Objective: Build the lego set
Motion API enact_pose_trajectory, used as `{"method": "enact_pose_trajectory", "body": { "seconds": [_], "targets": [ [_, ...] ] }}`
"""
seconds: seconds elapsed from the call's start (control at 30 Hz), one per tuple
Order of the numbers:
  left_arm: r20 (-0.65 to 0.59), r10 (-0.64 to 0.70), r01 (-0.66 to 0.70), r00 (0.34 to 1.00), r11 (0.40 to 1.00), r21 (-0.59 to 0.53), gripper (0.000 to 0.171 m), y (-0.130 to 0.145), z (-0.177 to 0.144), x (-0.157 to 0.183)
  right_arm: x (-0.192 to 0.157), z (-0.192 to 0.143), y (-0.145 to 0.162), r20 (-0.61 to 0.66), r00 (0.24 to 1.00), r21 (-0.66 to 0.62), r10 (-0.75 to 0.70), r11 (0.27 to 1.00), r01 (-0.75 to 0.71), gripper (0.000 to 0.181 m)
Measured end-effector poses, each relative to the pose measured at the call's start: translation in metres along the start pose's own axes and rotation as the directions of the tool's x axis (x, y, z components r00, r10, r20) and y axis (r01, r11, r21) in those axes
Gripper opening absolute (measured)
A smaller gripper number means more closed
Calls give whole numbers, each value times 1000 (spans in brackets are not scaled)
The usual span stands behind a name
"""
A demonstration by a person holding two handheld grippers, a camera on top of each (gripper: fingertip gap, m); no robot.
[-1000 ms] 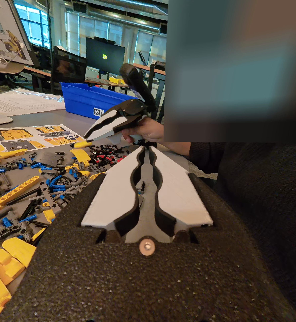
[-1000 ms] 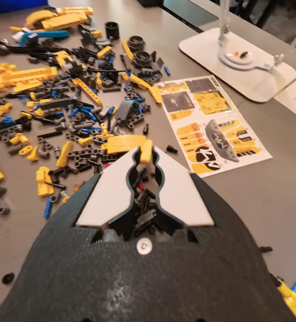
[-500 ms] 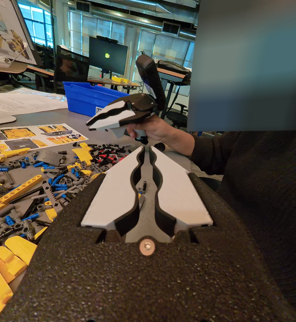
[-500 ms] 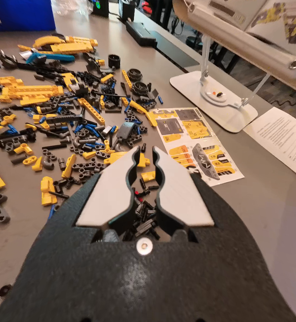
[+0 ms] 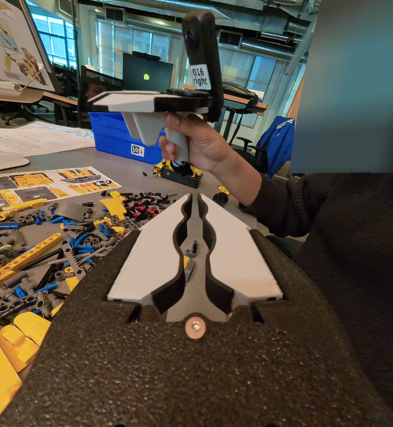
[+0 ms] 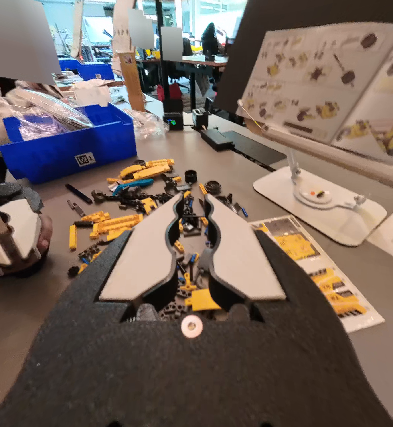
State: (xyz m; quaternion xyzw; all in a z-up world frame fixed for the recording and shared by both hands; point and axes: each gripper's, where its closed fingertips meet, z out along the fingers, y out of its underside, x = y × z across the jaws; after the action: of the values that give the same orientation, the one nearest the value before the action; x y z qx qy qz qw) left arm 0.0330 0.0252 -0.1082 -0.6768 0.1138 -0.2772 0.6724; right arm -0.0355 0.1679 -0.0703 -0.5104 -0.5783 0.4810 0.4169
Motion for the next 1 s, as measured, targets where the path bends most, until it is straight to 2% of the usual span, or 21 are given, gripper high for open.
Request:
{"method": "enact_pose_trajectory", "body": {
  "seconds": [0.2, 0.4, 0.53, 0.77, 1.0],
  "targets": [
    [2, 10, -10, 1000, 1000, 5, 4, 0, -1, 1, -9, 9, 2, 3, 997, 37, -79, 996, 79, 16],
    [3, 12, -12, 1000, 1000, 3, 4, 0, 0, -1, -2, -4, -3, 36, 999, 102, 15, 995, -18, 17],
    [6, 8, -8, 1000, 1000, 3, 4, -1, 1, -2, 1, -9, -9, 36, 999, 128, 29, 991, -34, 17],
    [9, 9, -9, 1000, 1000, 11, 4, -2, -1, -3, 2, 3, 4, 22, 999, -4, 41, 999, -41, 29],
    [12, 15, -15, 1000, 1000, 18, 4, -2, -1, 1, -4, 28, 18, 44, 998, -168, 48, 985, -40, 30]
  ]
}}
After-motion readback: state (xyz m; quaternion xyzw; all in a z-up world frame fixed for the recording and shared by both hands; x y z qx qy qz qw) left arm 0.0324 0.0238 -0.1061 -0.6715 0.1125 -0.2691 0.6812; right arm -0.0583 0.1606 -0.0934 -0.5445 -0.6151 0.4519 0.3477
